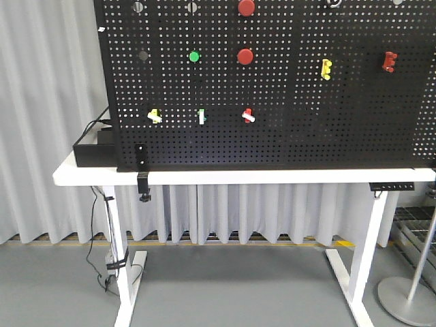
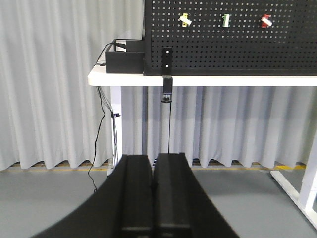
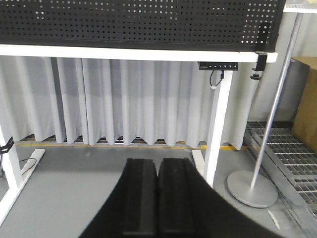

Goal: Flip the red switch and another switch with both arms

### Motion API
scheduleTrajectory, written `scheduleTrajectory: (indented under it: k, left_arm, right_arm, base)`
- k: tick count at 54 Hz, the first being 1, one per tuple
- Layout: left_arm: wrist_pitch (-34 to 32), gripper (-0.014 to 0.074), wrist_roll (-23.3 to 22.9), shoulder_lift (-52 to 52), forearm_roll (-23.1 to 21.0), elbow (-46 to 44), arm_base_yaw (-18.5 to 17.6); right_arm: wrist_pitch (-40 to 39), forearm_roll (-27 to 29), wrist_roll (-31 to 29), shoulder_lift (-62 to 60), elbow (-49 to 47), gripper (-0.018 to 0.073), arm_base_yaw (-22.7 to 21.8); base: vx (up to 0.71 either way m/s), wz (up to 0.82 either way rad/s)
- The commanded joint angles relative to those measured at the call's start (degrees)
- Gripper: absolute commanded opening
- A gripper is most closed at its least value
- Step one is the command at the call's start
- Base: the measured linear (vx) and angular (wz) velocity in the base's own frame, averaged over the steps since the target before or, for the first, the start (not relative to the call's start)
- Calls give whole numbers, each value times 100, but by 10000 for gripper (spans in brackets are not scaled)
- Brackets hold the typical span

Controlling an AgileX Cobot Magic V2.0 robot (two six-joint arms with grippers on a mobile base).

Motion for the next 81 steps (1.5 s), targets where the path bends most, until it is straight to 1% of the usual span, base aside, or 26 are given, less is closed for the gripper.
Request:
scheduleTrajectory:
  k: [1,49,81]
  left_arm:
    - [-486,3,0,19,-40,108,10]
    - [-486,3,0,19,-40,108,10]
    - [-486,3,0,19,-40,108,10]
  right_arm:
    - [-445,-31,-41,-65,29,-6,0]
    - [-438,-31,-41,-65,29,-6,0]
    - [-444,-31,-41,-65,29,-6,0]
  base:
    - [26,0]
    - [33,1]
    - [20,1]
